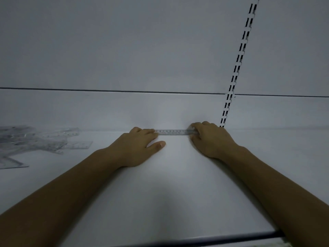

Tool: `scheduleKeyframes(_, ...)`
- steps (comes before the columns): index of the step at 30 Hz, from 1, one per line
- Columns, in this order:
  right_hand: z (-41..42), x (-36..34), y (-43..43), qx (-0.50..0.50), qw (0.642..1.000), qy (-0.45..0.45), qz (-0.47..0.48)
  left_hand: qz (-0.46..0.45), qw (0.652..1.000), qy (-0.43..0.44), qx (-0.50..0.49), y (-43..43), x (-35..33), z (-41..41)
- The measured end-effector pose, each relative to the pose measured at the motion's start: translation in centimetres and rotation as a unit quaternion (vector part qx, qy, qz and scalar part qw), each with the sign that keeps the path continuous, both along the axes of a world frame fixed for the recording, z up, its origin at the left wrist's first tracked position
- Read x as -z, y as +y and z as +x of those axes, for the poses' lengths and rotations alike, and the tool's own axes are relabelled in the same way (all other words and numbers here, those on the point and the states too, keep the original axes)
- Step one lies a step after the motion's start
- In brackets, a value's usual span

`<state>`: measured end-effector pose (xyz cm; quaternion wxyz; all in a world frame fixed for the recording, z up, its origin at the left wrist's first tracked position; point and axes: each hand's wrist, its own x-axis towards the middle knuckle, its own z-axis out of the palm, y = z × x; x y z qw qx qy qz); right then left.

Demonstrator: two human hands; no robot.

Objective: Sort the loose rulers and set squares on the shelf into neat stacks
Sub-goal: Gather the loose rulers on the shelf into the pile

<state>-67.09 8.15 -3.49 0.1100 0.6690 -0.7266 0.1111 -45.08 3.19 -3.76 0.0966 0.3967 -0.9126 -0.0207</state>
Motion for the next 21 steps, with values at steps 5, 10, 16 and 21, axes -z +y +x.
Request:
scheduleKeyframes(5,0.9,0.4,-0.1,0.010,0.995,0.055,-0.081,0.007,1.000,0.025,-0.015,0.1,0.1,0.3)
scheduleKeyframes(10,3.2,-1.2,1.4,-0.031,0.977,0.200,-0.069,-0.143,0.988,0.011,-0.058,1.6,-0.4,1.2)
scheduleKeyframes(16,9.4,-3.6,2.1,-0.082,0.969,0.231,-0.024,-0.208,0.972,-0.073,-0.080,4.1,-5.1,8.7)
scheduleKeyframes(21,18.4,-2.8,0.9,-0.174,0.950,0.254,-0.041,-0.234,0.944,-0.174,-0.152,4.5,-6.4,20.3)
